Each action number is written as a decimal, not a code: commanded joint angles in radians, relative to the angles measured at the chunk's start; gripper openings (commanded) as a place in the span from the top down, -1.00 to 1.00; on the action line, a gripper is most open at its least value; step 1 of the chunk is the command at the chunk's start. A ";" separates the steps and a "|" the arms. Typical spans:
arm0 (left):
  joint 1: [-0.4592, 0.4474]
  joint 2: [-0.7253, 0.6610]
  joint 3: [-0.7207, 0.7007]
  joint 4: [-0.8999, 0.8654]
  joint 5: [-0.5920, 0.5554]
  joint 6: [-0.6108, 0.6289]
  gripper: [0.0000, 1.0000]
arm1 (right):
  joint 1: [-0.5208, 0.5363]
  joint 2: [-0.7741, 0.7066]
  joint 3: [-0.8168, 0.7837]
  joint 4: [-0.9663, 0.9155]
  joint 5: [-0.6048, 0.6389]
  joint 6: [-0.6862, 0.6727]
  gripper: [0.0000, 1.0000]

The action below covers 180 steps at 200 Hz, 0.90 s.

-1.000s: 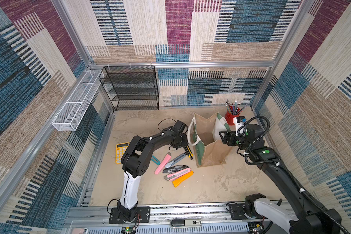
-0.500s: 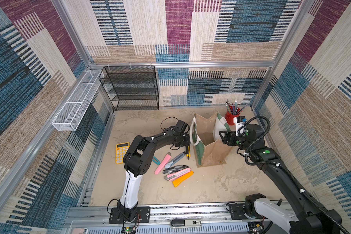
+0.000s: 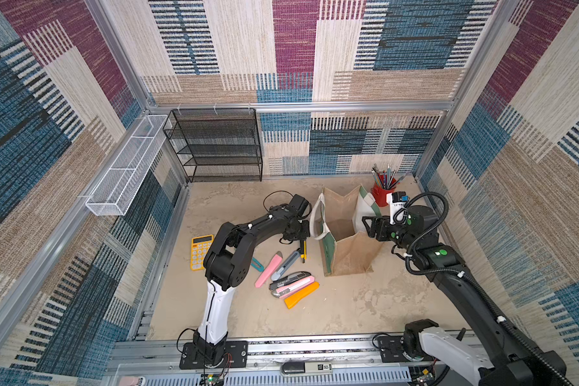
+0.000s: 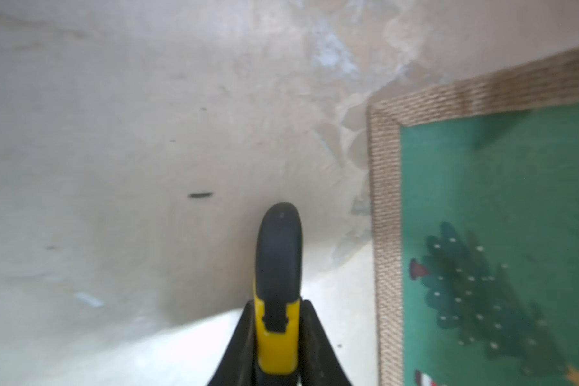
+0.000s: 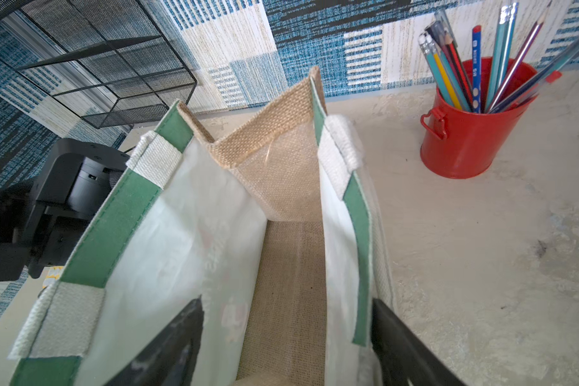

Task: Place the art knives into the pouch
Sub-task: Pick up the utility knife at the center of the board.

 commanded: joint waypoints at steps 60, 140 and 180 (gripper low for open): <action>0.054 -0.048 0.044 -0.119 -0.070 0.069 1.00 | 0.001 -0.019 -0.005 0.024 -0.033 0.017 -0.58; 0.082 -0.221 0.094 -0.162 -0.085 0.106 1.00 | 0.002 -0.040 -0.001 -0.007 0.028 0.019 -0.64; 0.068 -0.387 0.048 -0.163 -0.081 0.099 1.00 | 0.002 -0.059 0.009 -0.011 0.039 0.013 -0.75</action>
